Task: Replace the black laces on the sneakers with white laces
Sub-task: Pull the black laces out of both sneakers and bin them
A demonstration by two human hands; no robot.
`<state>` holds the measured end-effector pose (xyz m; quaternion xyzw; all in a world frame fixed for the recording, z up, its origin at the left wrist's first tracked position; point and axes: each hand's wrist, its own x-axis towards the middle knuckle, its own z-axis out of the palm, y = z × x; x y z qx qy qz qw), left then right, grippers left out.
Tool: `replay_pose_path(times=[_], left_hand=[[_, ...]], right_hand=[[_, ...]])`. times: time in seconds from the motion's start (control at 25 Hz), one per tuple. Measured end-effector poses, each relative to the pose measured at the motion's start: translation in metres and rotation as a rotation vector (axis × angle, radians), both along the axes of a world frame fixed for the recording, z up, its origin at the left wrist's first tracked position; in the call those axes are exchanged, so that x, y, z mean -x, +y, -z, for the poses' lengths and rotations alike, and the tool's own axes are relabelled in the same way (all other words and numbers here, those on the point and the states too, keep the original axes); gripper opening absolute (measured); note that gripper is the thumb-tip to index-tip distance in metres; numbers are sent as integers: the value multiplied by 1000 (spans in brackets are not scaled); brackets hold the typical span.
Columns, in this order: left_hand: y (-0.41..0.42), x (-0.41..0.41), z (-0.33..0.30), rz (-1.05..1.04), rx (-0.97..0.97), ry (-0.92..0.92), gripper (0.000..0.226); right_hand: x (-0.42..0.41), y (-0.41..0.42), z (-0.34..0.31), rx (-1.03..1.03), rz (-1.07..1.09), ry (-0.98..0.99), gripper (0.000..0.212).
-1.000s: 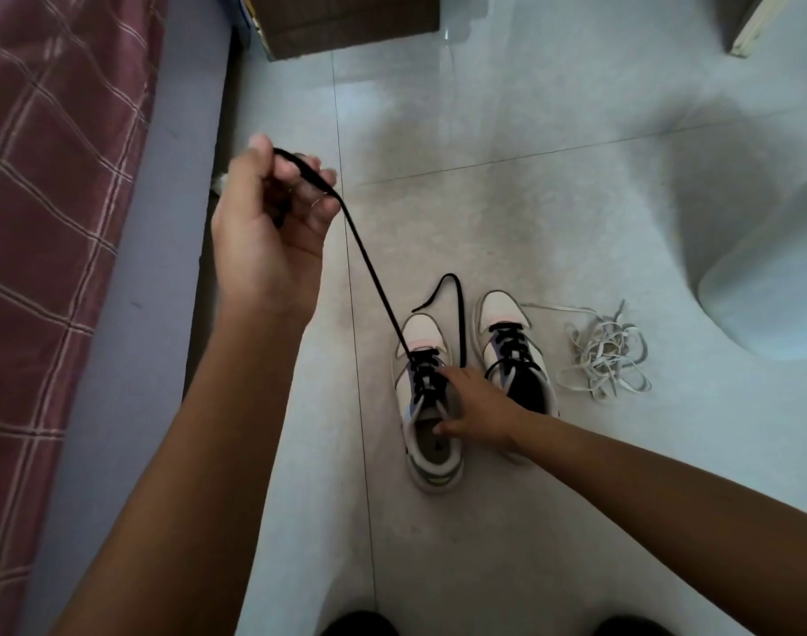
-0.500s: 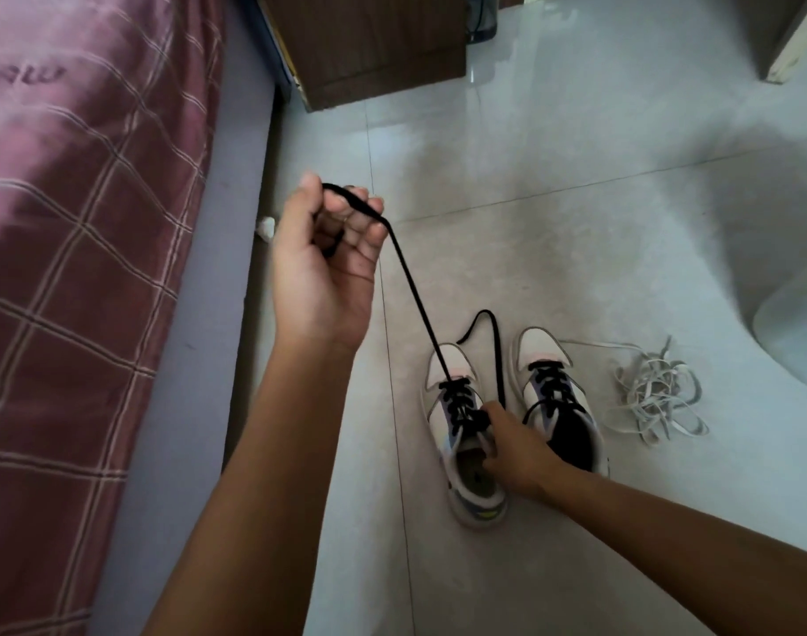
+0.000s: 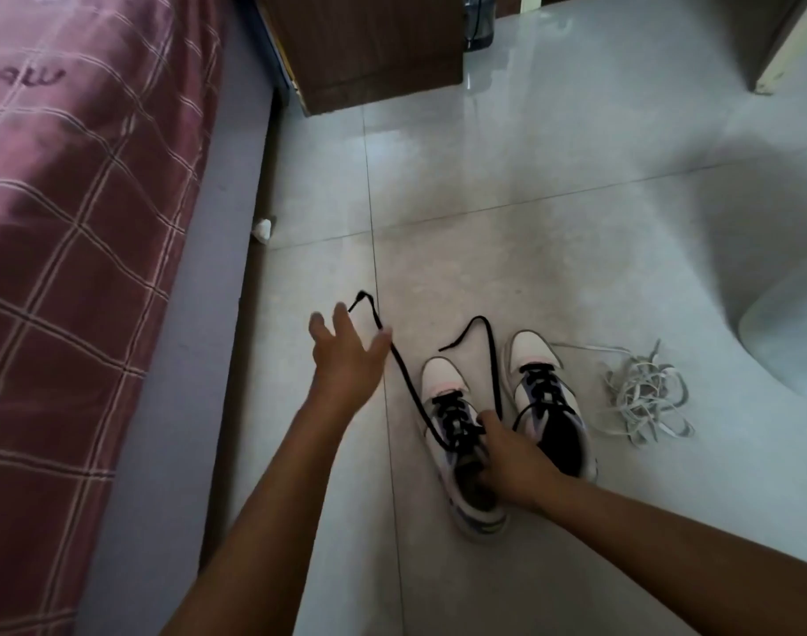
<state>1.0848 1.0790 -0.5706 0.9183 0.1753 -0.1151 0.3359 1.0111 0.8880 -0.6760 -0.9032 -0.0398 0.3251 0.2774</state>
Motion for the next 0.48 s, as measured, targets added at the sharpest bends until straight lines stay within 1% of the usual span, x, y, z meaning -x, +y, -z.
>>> replay_pose_path(times=[0.04, 0.12, 0.2, 0.28, 0.36, 0.4, 0.48], left_hand=[[-5, 23, 22, 100, -42, 31, 62], [-19, 68, 60, 309, -28, 77, 49], [-33, 95, 83, 431, -33, 99, 41], [-44, 102, 93, 431, -38, 40, 40], [-51, 100, 95, 361, 39, -18, 41], [-53, 99, 95, 360, 53, -53, 39], [-54, 96, 98, 408, 43, -126, 28]], right_hand=[[1, -1, 0, -18, 32, -2, 51], [2, -3, 1, -45, 72, -5, 50], [4, -5, 2, -70, 75, -6, 45], [5, -7, 1, -79, 62, -41, 35], [4, -9, 0, -103, 48, -150, 24], [3, -10, 0, -128, 26, -218, 20], [0, -13, -2, -173, -60, -315, 21]])
